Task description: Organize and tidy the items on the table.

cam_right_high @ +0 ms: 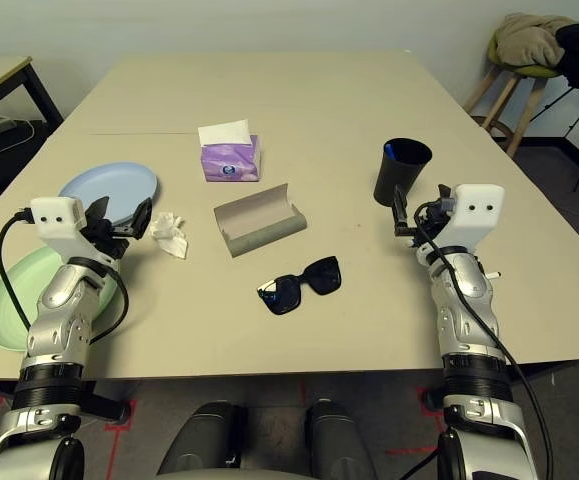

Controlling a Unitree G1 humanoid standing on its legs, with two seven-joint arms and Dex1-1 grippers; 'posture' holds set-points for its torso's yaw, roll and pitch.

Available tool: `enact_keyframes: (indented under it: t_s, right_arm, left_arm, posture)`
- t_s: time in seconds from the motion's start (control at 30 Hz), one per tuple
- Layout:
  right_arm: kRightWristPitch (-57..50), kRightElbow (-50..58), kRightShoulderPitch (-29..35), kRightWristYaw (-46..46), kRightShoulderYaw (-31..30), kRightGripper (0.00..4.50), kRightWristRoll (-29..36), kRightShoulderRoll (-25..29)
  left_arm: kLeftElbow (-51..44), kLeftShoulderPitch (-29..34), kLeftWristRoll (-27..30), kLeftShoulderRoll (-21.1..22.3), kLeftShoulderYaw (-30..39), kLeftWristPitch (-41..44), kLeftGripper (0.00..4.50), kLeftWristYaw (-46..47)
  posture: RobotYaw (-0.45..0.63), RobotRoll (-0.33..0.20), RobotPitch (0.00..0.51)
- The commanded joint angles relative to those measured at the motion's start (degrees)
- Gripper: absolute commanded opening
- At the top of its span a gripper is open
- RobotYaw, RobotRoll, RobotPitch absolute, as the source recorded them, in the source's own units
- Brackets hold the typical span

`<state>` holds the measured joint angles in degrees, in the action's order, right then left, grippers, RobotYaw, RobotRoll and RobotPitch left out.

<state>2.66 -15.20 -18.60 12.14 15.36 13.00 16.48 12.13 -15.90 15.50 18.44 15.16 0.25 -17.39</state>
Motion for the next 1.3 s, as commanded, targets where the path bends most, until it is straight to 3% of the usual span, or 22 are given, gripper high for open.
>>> enact_keyframes:
  t_s: [0.03,0.4,0.87,1.3]
  right_arm:
    - [0.28,-0.08,0.63,-0.04,0.15,4.5,-0.09,0.02]
    - [-0.22,0.72,0.78,1.25,-0.16,4.5,0.34,0.47]
    - [-3.26,4.57,1.44,26.02,-5.35,4.5,7.92,6.18]
    - [-5.79,4.84,-0.56,40.6,-7.72,4.5,11.15,11.14]
  left_arm:
    - [-0.15,0.67,-0.18,0.49,0.25,-0.19,4.45,-0.26]
    - [0.28,-0.07,-0.88,0.53,0.29,0.05,4.45,1.04]
    - [-1.85,-0.05,-0.78,0.59,-0.19,1.32,4.45,3.16]
    - [-4.41,1.34,-0.47,1.3,-0.11,3.16,4.45,1.41]
  posture:
    - [0.11,0.0,0.051]
    - [0.11,0.0,0.049]
    - [0.13,0.0,0.051]
    - [0.15,0.0,0.055]
